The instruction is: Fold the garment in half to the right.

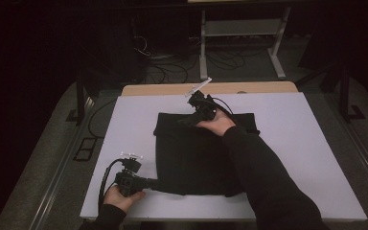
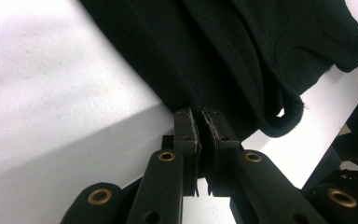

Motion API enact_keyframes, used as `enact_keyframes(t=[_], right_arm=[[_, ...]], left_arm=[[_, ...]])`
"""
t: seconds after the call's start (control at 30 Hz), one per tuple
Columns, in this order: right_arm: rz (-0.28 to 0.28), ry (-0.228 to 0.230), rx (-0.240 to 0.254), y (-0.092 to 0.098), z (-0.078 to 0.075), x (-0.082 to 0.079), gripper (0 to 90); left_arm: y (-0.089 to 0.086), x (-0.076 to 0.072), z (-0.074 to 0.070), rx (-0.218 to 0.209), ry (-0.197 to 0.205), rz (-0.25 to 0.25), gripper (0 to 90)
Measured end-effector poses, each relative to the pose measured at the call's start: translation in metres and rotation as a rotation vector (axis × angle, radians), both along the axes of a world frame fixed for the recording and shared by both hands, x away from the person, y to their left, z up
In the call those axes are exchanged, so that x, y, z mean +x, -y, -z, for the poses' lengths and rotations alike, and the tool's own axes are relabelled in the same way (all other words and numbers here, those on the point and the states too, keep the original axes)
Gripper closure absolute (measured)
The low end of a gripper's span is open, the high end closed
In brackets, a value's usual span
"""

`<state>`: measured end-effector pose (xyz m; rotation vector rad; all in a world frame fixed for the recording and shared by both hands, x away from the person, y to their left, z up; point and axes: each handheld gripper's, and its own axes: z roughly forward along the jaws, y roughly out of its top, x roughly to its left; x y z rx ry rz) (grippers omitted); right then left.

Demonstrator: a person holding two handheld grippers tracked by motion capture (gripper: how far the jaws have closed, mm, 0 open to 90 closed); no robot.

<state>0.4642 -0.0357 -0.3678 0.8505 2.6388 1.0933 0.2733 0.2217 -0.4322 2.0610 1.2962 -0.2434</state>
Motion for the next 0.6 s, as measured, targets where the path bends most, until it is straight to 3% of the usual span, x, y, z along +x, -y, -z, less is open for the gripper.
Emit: enact_keyframes(t=[0.6], right_arm=[[0.001,0.002,-0.017,-0.026,0.005,0.025,0.0]], left_arm=[[-0.001,0.001,-0.001,-0.012,0.003,0.007,83.3]])
